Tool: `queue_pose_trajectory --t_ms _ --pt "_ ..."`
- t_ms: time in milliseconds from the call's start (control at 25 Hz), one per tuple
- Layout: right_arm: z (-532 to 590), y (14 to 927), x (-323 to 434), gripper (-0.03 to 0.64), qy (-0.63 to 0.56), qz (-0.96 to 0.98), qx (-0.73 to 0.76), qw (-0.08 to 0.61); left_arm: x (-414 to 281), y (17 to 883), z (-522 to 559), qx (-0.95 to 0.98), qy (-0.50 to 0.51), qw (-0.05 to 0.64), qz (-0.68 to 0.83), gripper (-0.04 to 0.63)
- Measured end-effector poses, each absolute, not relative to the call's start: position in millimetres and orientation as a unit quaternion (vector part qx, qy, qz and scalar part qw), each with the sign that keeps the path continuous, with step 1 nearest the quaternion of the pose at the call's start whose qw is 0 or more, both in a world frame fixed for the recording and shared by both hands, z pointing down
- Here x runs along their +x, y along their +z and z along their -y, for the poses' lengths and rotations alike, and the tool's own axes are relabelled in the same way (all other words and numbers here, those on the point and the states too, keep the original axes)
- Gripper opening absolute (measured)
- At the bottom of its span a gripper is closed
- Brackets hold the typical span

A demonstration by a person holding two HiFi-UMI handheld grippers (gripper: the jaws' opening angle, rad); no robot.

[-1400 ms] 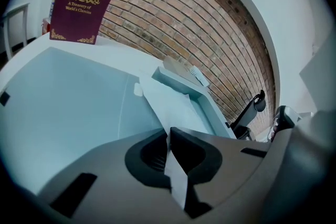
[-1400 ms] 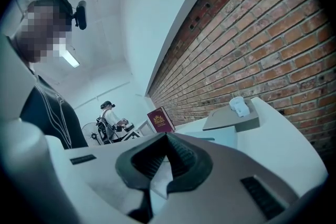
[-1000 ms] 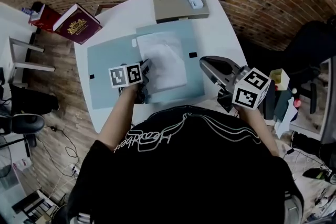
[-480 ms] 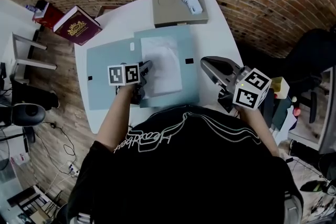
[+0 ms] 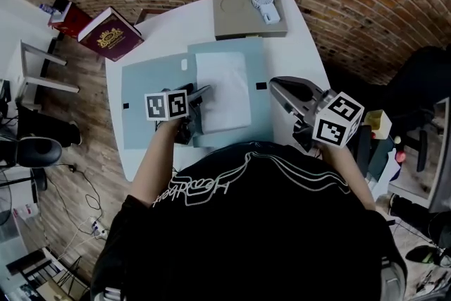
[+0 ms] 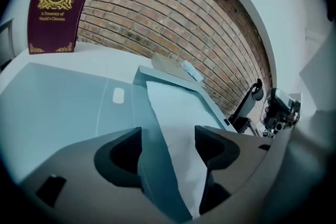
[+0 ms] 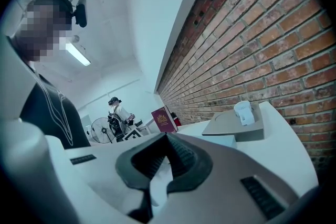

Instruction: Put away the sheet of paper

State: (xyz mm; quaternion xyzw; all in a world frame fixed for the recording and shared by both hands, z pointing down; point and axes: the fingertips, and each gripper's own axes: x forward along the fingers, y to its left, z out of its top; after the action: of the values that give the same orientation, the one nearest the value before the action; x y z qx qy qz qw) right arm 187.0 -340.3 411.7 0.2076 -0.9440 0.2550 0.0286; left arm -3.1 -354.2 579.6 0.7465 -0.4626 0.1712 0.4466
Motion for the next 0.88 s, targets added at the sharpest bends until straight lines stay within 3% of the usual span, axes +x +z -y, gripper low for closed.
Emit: queue_pose_trajectory --t_ms 480,800,880 --pt "303.6 398.6 162.9 0.003 0.252 0.937 0.241 0.026 -15.7 508.6 322.2 0.799 0.122 0.391 0.441 0.296" --pt "262.4 398.3 147.2 0.003 0.262 0.931 0.252 0.024 -6.5 445.1 272.3 0.847 0.085 0.333 0.406 0.084" --pt "253.5 396.1 144.8 0.003 0.263 0.931 0.254 0.020 -0.9 429.8 260.2 0.859 0.076 0.319 0.392 0.057"
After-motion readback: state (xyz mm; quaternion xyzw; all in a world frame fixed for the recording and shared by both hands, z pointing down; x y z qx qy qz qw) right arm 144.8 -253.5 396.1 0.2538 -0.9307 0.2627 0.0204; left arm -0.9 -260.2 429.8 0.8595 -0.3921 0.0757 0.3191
